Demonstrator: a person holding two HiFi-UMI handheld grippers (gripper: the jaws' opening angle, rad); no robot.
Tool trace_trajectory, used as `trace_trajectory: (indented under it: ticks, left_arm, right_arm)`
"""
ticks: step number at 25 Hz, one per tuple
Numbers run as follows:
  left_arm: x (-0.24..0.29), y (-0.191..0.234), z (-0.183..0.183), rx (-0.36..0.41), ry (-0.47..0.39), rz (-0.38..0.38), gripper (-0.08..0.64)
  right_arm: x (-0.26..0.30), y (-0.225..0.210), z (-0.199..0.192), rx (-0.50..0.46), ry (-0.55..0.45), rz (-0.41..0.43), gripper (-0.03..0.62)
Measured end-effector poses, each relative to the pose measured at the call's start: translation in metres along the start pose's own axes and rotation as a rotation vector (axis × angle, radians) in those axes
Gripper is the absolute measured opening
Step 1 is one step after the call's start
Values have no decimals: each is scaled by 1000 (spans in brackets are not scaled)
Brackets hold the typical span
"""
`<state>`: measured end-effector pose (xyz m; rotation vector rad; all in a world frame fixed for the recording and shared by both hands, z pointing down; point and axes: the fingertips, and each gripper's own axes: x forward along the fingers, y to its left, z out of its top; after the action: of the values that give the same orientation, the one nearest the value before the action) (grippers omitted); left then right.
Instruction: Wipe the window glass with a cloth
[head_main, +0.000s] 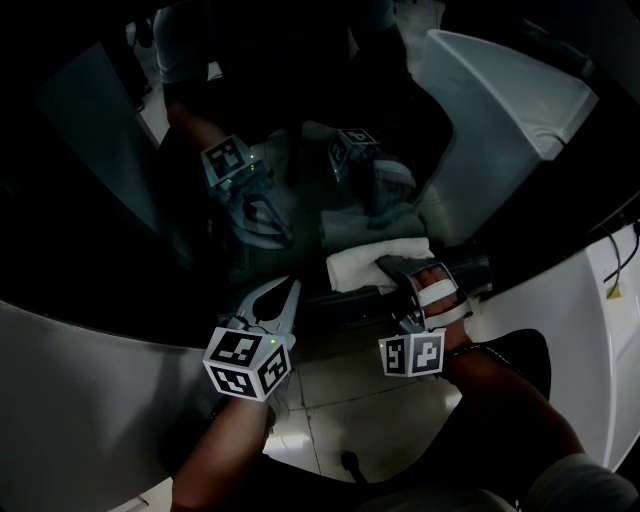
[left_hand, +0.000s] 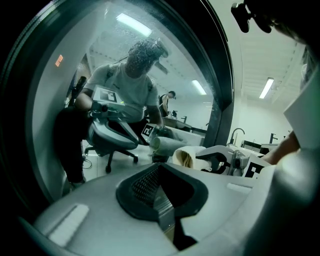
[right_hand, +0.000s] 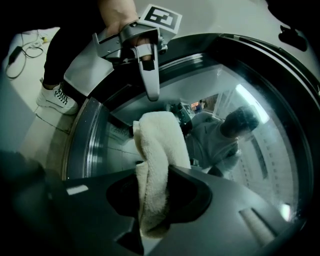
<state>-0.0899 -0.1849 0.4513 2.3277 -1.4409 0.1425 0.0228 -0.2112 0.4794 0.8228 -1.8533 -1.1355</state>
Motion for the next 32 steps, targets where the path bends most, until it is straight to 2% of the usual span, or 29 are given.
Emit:
trace_trajectory:
  ticks: [6,23,25,32]
  left_arm:
    - [0,-3,1,-2,1,1,17]
    - [-1,-4,2,1,-1,-6,17]
    - [-1,-4,1,-1,-1,-9,17]
    - [-2,-4,1,-9,-8,-8,17]
  right_arm:
    - [1,9,-3,0,17,48,89]
    - [1,11,-2,6,29,78,87]
    - [2,11,-1,5,34,109,86]
    - [-12,7,2,33,62,299,83]
